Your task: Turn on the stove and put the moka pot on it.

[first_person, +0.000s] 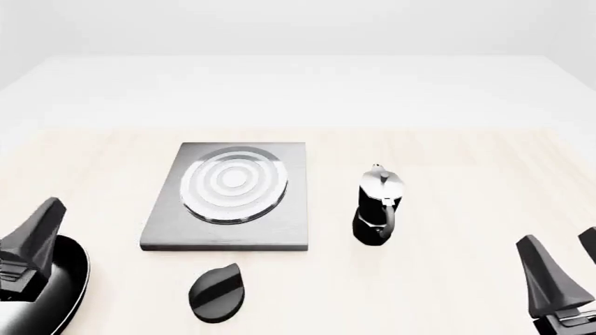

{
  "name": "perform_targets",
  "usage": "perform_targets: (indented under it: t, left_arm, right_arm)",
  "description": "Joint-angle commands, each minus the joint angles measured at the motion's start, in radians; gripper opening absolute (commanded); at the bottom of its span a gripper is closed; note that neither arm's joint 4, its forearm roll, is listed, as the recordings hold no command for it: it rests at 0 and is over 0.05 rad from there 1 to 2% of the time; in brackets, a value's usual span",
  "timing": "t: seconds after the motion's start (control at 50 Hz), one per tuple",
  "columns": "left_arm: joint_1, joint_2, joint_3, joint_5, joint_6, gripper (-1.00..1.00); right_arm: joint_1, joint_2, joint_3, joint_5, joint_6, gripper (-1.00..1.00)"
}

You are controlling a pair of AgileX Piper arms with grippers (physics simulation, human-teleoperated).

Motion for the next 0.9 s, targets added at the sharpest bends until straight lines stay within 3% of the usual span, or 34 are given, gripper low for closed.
perform_targets:
  t: [0.02,0.16,0.26,0.4,0.48,0.56,0.66,0.9]
  left_arm:
    - [0.106,-0.178,0.129,-0.022,0.016,1.0]
    - [0.149,-0.203,0.206,-0.082,0.028,1.0]
    - [0.159,-0.203,0.246,-0.114,0.027,1.0]
    - [0.175,-0.203,0.277,-0.137,0.037,1.0]
    - [0.172,-0.203,0.286,-0.14,0.037,1.0]
    - [0.175,-0.203,0.287,-0.146,0.043,1.0]
    - [0.174,-0.203,0.291,-0.141,0.031,1.0]
    - [0.181,-0.203,0.295,-0.149,0.033,1.0]
  right_arm:
    - [0.021,0.0,-0.048,0.048,-0.004,1.0]
    - [0.041,0.0,-0.102,0.15,0.014,1.0]
    - [0.056,0.0,-0.121,0.228,-0.005,1.0]
    - [0.079,0.0,-0.166,0.312,0.049,1.0]
    - [0.078,0.003,-0.192,0.359,0.04,1.0]
    - [0.077,0.087,-0.203,0.346,0.038,1.0]
    - [0.126,0.197,-0.222,0.312,0.106,1.0]
    - [0.165,0.368,-0.258,0.24,0.13,1.0]
